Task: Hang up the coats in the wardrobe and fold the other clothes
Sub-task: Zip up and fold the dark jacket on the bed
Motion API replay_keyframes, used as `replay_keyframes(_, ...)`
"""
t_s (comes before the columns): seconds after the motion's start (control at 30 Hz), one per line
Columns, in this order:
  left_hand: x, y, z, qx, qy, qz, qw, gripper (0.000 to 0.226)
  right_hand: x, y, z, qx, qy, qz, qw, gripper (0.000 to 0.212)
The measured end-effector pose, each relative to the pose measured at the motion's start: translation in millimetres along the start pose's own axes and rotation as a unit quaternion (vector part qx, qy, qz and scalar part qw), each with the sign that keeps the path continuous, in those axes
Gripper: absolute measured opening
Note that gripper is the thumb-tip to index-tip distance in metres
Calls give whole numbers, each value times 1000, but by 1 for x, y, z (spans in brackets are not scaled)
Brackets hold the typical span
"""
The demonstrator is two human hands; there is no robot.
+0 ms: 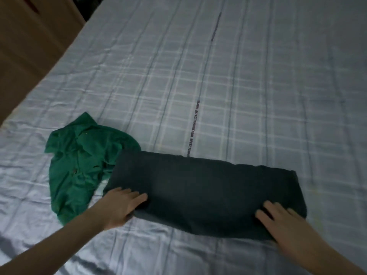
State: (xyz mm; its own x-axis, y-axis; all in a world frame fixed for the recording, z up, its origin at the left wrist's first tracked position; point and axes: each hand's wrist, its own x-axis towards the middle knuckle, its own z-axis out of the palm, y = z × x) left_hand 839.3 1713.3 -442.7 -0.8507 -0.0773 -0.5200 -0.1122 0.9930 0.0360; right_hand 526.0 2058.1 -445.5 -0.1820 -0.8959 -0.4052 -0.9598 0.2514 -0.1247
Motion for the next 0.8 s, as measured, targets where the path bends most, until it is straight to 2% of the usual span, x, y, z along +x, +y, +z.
replay_keyframes(0.07,6,5,0,-115,-131,-49,983,61,-2,-4,11,9,-3,-11,1000,80)
replay_keyframes(0.1,11,3,-2,-189,-148,-69,968,48,-2,-3,10,25,21,-7,999,73)
replay_keyframes(0.13,16,0,-4,-247,-93,-88,961,34,0,0,6,48,54,17,997,63)
replay_keyframes(0.17,22,-6,-5,-275,25,-119,954,24,3,7,1,68,101,52,991,51)
replay_keyframes(0.2,29,-16,-5,-268,162,-156,937,20,8,15,-4,93,150,103,979,42)
replay_keyframes(0.23,37,-27,-4,-232,264,-196,915,21,14,25,-8,113,190,166,961,39)
replay_keyframes(0.27,44,-37,-1,-190,311,-246,898,27,21,37,-9,133,202,232,942,43)
replay_keyframes(0.33,58,-50,6,-141,288,-297,899,36,34,52,-6,198,152,305,919,60)
replay_keyframes(0.37,66,-53,9,-126,254,-279,918,39,41,55,-2,238,116,309,913,70)
replay_keyframes(0.43,77,-52,12,-105,191,-215,952,52,51,53,5,290,106,291,906,91)
replay_keyframes(0.5,81,-52,10,-76,196,-198,958,55,52,53,3,303,149,297,893,86)
replay_keyframes(0.57,79,-62,6,-17,236,-196,952,49,49,57,-5,298,178,303,887,70)
replay_keyframes(0.67,79,-77,0,33,229,-178,956,49,51,69,-11,282,174,323,887,48)
replay_keyframes(0.73,92,-77,6,49,209,-174,961,50,63,71,-4,265,129,340,893,50)
replay_keyframes(0.8,104,-68,7,53,209,-206,954,51,75,68,3,228,85,375,894,63)
